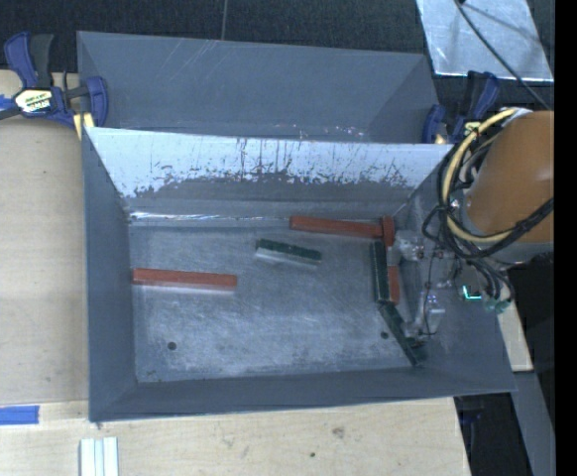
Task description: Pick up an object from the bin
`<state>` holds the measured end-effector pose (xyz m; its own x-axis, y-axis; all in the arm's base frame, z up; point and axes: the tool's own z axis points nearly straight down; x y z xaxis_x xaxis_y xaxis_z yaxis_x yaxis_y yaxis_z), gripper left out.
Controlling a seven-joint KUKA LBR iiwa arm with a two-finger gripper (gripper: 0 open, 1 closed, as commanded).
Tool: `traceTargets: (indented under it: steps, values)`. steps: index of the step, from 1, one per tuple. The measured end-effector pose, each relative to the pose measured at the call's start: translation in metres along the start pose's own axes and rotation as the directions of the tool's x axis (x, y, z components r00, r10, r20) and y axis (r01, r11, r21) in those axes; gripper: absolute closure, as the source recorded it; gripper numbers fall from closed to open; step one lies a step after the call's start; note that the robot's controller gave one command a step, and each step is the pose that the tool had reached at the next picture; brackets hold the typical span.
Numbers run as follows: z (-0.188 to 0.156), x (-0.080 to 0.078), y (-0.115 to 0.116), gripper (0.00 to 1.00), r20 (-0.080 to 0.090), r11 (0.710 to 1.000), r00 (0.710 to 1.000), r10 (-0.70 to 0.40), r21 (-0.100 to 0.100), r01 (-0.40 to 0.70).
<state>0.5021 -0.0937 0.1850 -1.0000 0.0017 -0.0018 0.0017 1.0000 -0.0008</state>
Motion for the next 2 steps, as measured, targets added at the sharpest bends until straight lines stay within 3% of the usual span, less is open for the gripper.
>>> traceTargets:
  steps: [1, 2]
  values:
    - [0.1, -0.067, -0.008, 0.0, 0.0, 1.0, 1.0, -0.027, 0.0, 0.027]
    - [0.114, -0.099, 0.044, 0.0, 0.005, 0.988, 0.988, -0.157, 0.001, 0.157]
